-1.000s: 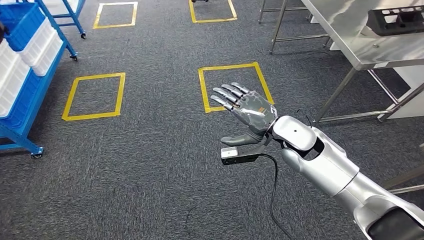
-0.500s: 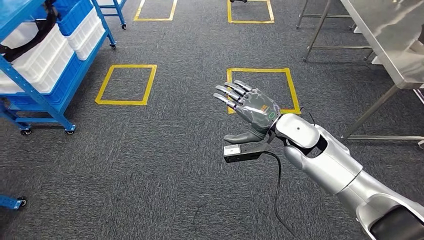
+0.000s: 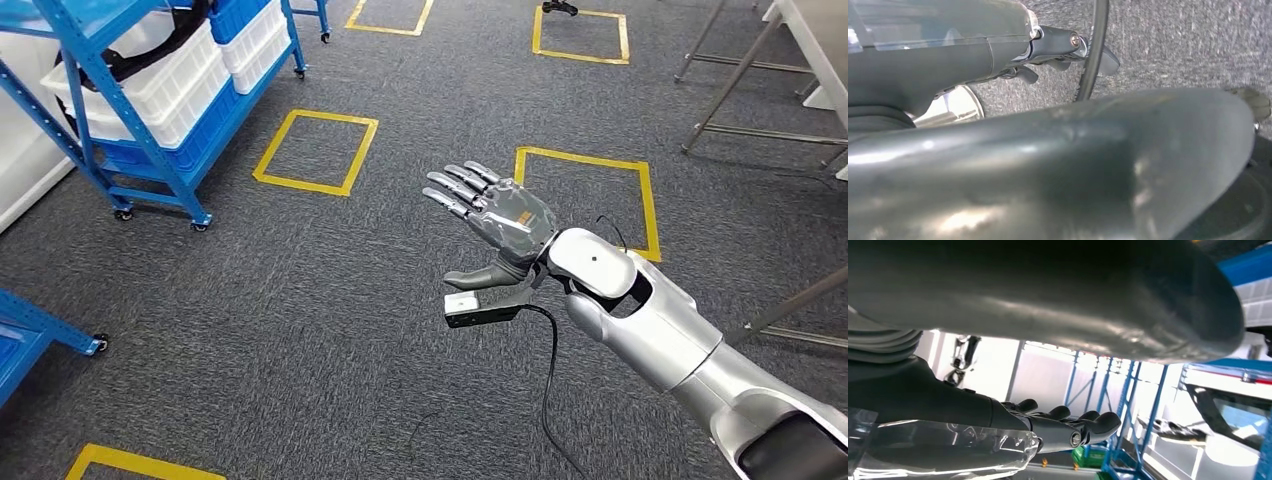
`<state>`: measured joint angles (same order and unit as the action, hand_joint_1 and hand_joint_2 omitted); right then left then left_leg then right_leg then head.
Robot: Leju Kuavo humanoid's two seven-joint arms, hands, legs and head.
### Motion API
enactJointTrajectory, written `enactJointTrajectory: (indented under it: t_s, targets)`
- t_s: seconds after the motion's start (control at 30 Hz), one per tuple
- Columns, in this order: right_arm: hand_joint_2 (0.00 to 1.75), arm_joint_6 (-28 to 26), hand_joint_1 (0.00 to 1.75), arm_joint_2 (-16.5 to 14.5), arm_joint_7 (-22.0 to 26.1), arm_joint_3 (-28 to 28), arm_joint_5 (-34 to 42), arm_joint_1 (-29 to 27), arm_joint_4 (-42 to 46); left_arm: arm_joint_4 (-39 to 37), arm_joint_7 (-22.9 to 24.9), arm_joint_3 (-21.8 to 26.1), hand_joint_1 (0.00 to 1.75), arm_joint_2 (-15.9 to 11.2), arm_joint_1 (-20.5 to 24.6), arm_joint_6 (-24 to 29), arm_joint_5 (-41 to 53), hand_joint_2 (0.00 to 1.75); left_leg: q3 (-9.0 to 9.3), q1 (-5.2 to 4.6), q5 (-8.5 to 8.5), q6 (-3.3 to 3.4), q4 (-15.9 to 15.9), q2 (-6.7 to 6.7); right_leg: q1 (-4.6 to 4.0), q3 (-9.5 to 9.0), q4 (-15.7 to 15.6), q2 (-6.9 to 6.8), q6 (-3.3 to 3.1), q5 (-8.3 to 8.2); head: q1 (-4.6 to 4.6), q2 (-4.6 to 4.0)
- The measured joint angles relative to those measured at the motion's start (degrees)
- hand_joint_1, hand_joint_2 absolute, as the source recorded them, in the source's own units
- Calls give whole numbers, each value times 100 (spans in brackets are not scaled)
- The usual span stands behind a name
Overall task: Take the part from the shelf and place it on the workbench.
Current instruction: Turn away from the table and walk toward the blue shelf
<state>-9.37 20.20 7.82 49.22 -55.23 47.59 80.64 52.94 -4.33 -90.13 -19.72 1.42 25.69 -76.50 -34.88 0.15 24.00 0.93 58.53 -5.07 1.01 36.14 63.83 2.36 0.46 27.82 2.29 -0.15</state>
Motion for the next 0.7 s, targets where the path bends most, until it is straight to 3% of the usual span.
enactJointTrajectory:
  t_s: [0.07,0.1,0.17,0.23,0.3,0.37,0.4,0.43,0.53,0.57,0.7]
  targets:
    - [0,3,0,3,-1,-1,0,10,2,2,-5,0,0,-7,2,11,-14,0,-50,10,8,-61,36,-133,19,-153,-372,202,-5,-115,1,0]
    - [0,4,0,4,-2,-1,0,9,3,3,-9,0,0,-10,-1,15,-22,0,-72,19,0,-98,37,-196,6,-163,-392,208,-18,-104,1,0]
    - [0,3,0,-2,-2,-2,0,17,16,12,-15,-1,0,-16,-16,17,-27,0,-102,44,-7,-163,39,-266,0,-187,-427,66,-74,-124,1,0]
    - [0,3,0,-11,-2,-4,0,35,31,25,-21,-2,0,-21,-20,18,-28,0,-226,32,155,-211,305,-30,5,-229,-479,-85,-143,-142,1,0]
    - [0,4,0,-11,-3,-5,0,38,33,31,-28,-2,0,-23,-10,21,-28,0,-542,28,505,-245,998,312,-26,-248,-495,-236,-188,-133,1,0]
    - [0,4,0,-9,-5,-3,0,28,32,32,-32,-1,0,-23,-5,26,-28,0,-833,44,721,-263,1606,435,-60,-252,-491,-388,-212,-117,1,0]
    - [0,4,0,-9,-6,-2,0,26,32,32,-33,-1,0,-24,-7,29,-28,0,-840,47,681,-262,1633,458,-72,-257,-490,-461,-217,-108,1,0]
    - [0,4,0,-9,-7,-2,0,25,32,32,-33,-2,0,-24,-10,31,-28,0,-727,47,544,-254,1431,484,-80,-269,-490,-531,-217,-97,1,0]
    - [0,4,0,-9,-8,-3,0,33,34,32,-33,-3,0,-27,-18,41,-27,0,-143,29,63,-202,386,688,-95,-324,-489,-687,-198,-58,1,0]
    - [0,4,0,-9,-8,-4,0,34,34,32,-33,-3,0,-28,-17,44,-26,0,-56,24,9,-192,233,745,-97,-333,-489,-706,-194,-52,1,0]
    - [0,4,0,-5,-9,-8,1,37,34,33,-33,-2,0,-29,-12,49,-26,0,-19,-2,32,-174,149,818,-112,-336,-485,-729,-182,-43,1,0]
